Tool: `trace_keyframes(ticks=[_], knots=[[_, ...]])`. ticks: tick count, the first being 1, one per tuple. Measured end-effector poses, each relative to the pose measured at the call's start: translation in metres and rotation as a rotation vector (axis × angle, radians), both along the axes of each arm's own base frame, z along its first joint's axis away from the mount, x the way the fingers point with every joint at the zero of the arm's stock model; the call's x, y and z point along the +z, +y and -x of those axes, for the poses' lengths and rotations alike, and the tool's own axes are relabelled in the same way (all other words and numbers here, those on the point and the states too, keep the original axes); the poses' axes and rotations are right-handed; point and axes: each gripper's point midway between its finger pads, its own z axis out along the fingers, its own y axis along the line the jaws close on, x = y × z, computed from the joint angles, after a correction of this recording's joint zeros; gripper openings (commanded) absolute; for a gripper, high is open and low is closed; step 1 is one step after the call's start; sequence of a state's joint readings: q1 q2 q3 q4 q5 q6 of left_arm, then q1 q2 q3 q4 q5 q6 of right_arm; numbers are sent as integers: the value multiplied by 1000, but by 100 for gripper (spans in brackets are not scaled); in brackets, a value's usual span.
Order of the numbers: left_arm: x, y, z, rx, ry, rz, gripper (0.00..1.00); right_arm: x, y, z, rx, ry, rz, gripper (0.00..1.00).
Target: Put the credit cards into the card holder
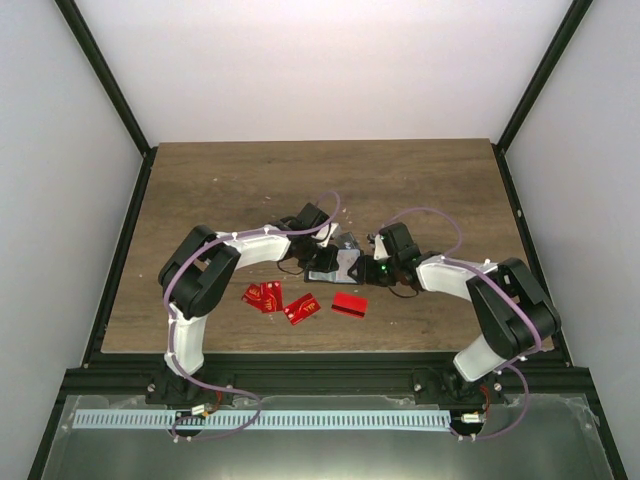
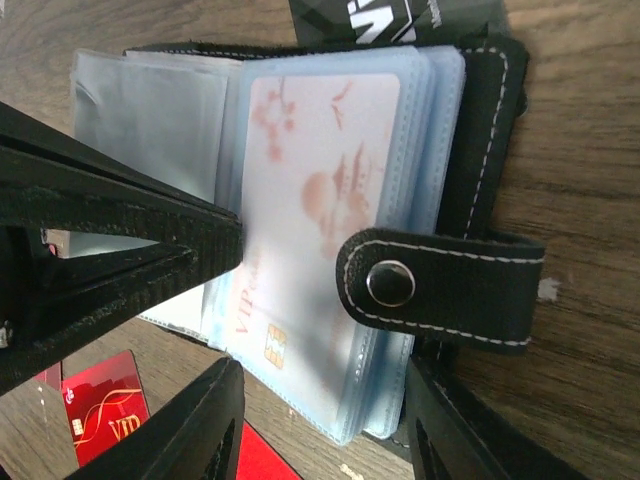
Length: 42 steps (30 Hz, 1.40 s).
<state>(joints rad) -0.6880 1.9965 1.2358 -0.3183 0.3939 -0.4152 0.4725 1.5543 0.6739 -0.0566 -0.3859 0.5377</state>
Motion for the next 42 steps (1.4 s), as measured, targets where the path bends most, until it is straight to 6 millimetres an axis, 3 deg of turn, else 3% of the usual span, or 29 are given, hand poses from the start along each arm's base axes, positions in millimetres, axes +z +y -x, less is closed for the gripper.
trace_keyframes(ticks=[14, 26, 42], knots=[[0, 0, 0, 0, 0, 0, 4, -4, -2, 3, -3, 13, 9, 45], [0, 0, 0, 0, 0, 0, 4, 8, -2, 2, -2, -10, 1, 42], [0, 0, 0, -1, 0, -1, 4, -3, 1, 3, 12, 22, -5, 39]])
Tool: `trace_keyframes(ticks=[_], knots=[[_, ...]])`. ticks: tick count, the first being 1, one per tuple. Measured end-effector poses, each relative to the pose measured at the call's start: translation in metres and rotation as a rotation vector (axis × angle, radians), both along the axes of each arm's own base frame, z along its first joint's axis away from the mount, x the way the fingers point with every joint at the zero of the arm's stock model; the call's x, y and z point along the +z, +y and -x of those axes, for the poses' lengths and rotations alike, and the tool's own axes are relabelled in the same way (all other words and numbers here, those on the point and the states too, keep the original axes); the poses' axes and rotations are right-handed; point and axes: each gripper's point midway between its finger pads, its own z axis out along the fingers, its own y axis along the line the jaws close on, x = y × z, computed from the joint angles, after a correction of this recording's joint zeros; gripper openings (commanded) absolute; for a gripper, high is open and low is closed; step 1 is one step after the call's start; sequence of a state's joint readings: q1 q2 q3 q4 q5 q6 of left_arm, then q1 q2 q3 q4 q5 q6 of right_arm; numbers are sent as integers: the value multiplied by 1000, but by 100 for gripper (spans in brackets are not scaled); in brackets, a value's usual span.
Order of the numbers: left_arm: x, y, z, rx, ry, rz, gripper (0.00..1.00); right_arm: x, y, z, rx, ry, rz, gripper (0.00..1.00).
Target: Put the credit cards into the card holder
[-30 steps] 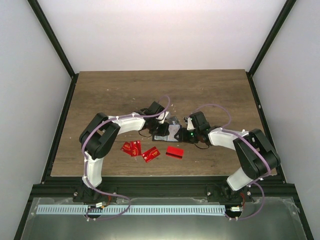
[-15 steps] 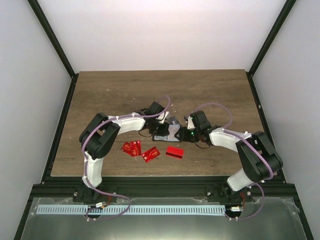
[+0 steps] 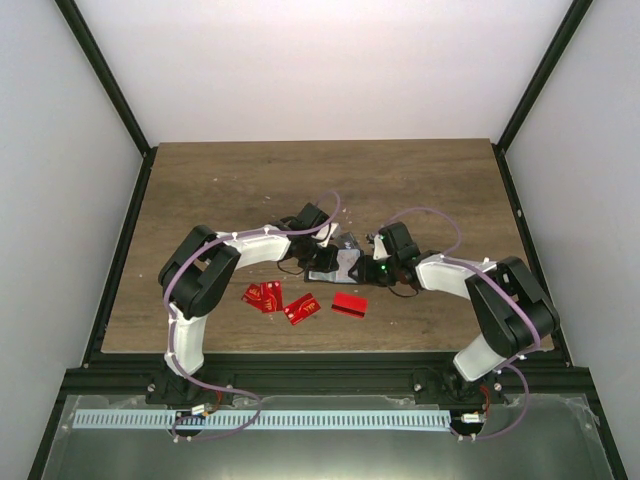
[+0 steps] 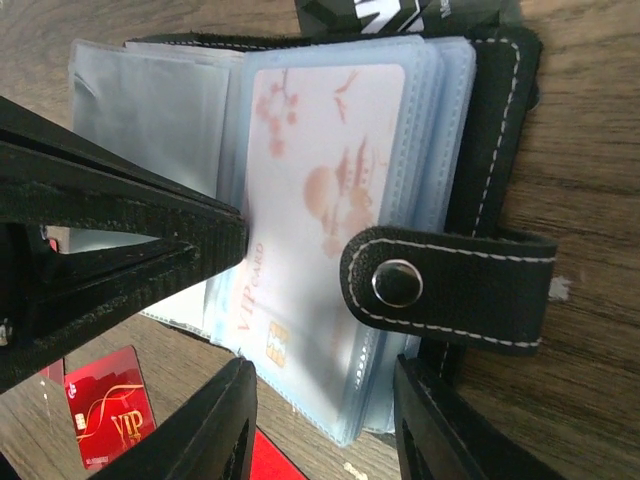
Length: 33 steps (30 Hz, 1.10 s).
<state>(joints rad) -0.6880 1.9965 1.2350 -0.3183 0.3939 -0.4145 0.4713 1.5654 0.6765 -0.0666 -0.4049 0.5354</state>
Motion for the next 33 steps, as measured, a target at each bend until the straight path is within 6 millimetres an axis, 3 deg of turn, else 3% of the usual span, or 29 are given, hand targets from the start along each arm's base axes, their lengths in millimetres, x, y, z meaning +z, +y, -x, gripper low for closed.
trace_keyframes(ticks=[33], knots=[[4, 2, 4, 1, -4, -10, 4, 24, 25, -6, 64, -55, 19, 37]])
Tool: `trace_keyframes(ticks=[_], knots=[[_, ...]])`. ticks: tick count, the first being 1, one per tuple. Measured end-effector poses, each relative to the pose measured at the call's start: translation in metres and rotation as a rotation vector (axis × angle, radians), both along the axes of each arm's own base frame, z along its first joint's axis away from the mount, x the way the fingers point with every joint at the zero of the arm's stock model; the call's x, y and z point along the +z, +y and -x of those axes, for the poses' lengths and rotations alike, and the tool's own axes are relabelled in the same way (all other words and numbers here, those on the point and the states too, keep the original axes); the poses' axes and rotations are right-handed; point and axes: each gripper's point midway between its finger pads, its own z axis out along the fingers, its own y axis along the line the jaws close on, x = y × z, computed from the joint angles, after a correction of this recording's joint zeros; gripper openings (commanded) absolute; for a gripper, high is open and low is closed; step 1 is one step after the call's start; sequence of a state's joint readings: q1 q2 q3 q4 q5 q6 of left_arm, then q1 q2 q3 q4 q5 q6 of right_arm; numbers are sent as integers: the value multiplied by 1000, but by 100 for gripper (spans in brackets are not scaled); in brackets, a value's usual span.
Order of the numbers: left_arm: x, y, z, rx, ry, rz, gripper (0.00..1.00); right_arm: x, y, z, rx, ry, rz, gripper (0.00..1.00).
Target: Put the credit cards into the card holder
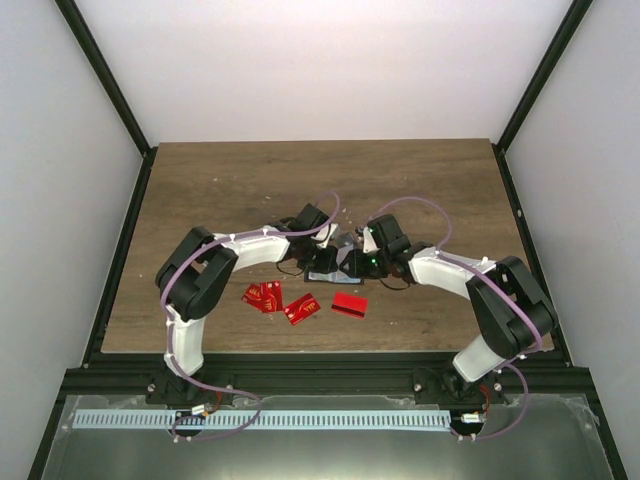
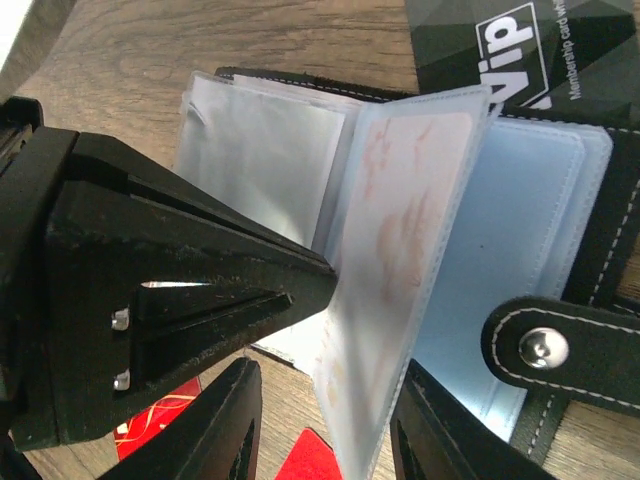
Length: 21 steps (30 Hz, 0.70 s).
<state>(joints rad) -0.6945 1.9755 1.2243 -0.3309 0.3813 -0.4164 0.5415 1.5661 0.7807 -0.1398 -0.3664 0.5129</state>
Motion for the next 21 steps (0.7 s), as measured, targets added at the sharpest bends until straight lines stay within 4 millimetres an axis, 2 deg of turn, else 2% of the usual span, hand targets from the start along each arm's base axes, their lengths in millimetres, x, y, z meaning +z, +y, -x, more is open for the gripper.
trace_keyframes(ticks=[7, 13, 17, 21], knots=[[6, 3, 2, 12, -7, -2, 4, 0, 6, 0, 13, 2, 13, 37], [25, 9, 1, 43, -36, 16, 4, 5, 12, -2, 21, -3, 28, 37], [38, 16, -5, 77, -60, 31, 4, 7, 14, -5, 22, -8, 34, 38], [39, 27, -8, 108, -60, 27, 4, 5, 14, -6, 22, 2, 45, 38]])
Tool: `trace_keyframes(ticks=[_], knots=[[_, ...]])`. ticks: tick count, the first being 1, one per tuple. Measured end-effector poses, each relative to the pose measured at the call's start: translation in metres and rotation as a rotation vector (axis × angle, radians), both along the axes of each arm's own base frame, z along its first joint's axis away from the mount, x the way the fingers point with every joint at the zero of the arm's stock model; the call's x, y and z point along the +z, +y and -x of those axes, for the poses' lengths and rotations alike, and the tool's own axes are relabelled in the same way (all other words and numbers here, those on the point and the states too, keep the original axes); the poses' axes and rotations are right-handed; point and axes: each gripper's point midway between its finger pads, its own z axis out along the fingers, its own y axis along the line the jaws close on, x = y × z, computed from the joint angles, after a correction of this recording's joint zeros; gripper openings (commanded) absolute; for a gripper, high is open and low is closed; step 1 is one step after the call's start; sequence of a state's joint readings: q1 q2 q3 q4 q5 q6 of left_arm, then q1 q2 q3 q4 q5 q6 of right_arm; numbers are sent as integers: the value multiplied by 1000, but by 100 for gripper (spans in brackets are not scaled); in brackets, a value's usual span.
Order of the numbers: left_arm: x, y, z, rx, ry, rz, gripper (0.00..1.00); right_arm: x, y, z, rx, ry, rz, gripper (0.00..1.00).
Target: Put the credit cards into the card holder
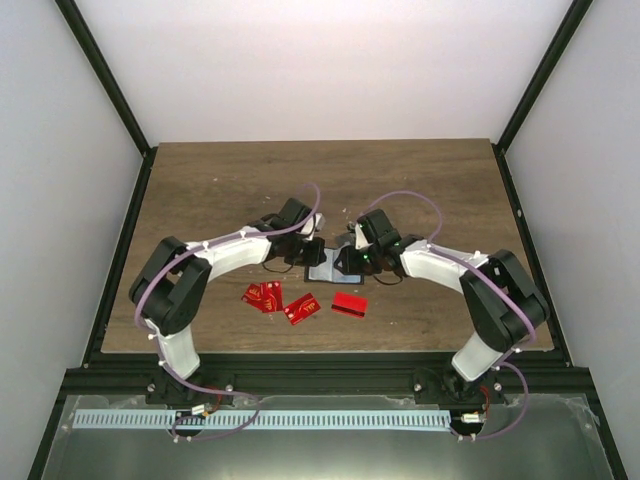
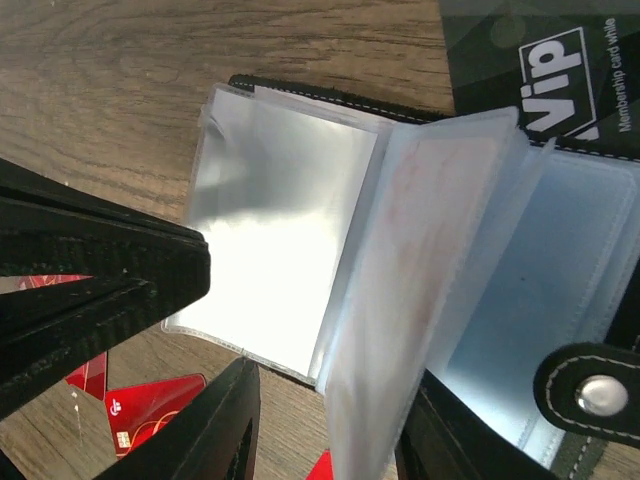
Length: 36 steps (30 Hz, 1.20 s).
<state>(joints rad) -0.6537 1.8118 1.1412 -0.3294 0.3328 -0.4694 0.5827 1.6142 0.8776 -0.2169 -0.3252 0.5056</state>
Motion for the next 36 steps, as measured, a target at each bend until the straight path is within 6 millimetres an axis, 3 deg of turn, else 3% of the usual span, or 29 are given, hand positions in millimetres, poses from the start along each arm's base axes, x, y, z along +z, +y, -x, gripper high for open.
trace_keyframes(ticks=[8, 13, 17, 22, 27, 32, 36], knots=[[2, 30, 8, 58, -5, -18, 4, 1, 17, -5, 30, 13, -2, 39], [21, 52, 11, 107, -51, -3, 4, 3, 49, -10, 94, 29, -39, 40], [25, 70, 20, 144, -66, -5, 4, 3, 75, -11, 156, 53, -84, 40], [28, 87, 35, 171, -79, -6, 4, 14, 91, -7, 210, 55, -132, 42], [38, 89, 40, 180, -96, 18, 4, 33, 86, -8, 203, 10, -122, 44], [40, 88, 43, 173, -95, 30, 4, 60, 65, -13, 128, -98, -75, 42], [40, 85, 45, 160, -89, 37, 4, 48, 50, -17, 73, -110, -4, 35]])
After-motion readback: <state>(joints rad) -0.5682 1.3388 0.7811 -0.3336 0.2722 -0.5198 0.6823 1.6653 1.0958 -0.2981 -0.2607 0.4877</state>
